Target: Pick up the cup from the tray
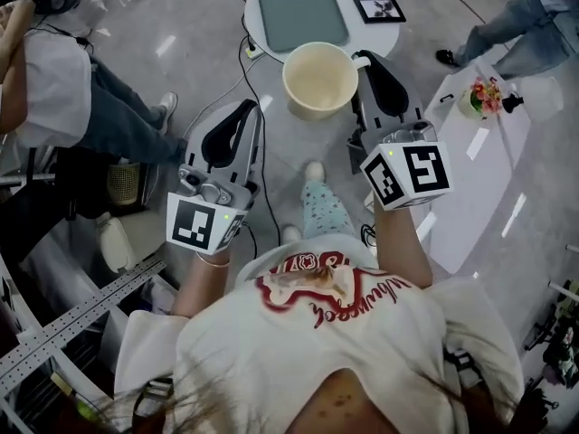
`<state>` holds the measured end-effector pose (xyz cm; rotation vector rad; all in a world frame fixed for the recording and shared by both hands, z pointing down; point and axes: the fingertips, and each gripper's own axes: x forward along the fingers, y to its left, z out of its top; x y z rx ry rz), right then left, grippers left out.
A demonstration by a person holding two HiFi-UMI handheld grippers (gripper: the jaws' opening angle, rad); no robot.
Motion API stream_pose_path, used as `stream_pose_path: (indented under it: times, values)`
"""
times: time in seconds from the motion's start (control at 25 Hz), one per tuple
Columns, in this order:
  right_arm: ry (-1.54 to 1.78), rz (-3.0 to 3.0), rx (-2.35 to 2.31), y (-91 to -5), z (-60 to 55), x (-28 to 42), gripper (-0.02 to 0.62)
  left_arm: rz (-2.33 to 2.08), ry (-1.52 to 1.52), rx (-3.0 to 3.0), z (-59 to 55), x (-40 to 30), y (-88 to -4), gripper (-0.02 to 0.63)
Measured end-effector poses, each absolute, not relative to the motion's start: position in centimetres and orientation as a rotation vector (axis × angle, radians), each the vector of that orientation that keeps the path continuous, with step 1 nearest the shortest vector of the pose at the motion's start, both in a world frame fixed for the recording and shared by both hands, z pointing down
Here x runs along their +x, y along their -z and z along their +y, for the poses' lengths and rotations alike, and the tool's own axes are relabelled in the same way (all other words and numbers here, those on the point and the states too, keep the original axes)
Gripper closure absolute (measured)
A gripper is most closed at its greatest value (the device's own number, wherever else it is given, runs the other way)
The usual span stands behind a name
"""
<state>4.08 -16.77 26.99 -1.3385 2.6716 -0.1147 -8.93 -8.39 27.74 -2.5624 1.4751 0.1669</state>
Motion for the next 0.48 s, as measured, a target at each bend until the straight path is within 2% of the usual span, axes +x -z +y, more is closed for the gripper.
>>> stream_pose_path:
  times: [0.48]
  values:
    - [0.12, 2.656, -1.421, -26.2, -2.1, 6.8, 0.554, 1.428, -0.198, -2.601, 5.1, -7.2, -26.1, 0.584]
